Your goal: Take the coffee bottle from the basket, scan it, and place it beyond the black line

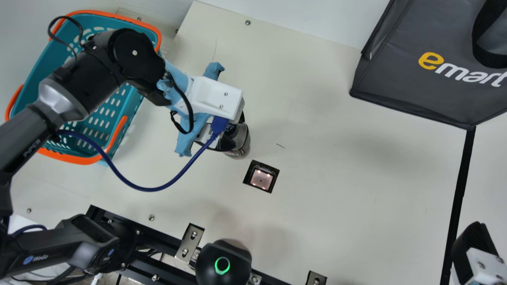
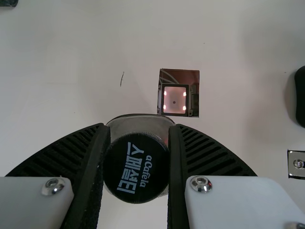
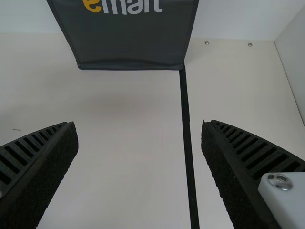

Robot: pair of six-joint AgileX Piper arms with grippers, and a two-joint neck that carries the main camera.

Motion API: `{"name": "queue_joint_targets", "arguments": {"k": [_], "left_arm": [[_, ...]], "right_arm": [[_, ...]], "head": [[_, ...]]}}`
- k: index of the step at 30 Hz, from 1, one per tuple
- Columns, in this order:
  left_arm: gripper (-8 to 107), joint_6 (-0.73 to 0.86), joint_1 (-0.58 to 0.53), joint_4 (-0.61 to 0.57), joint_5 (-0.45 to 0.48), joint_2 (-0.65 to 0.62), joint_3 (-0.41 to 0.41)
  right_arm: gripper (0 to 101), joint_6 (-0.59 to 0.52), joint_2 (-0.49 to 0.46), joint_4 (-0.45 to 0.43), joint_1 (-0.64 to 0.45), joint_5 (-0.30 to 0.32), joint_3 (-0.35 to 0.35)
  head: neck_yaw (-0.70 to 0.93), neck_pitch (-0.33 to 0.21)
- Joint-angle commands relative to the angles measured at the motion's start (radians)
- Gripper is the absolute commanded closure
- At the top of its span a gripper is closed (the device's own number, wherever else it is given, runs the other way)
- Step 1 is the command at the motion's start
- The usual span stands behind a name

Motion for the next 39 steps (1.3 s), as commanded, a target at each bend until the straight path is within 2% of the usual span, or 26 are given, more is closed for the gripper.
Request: {"name": "queue_joint_targets", "arguments": {"k": [1, 16, 26, 39], "left_arm": [[59, 0.000, -0.002, 0.005, 0.001, 0.003, -0.003], [9, -0.035, -0.006, 0.007, 0.001, 0.019, -0.028], [9, -0.094, -0.009, 0.012, 0.001, 0.021, -0.049], [9, -0.288, -0.027, 0.063, 0.001, -0.024, -0.061]], "right_arm": [[10, 0.000, 0.000, 0.000, 0.000, 0.000, 0.000], [10, 0.000, 0.000, 0.000, 0.000, -0.001, 0.000], [10, 0.000, 0.000, 0.000, 0.000, -0.001, 0.000], [10, 0.000, 0.000, 0.000, 0.000, -0.001, 0.000]], "head": [[0.002, -0.027], [0.002, -0.027], [0.002, -0.027], [0.002, -0.027]]}}
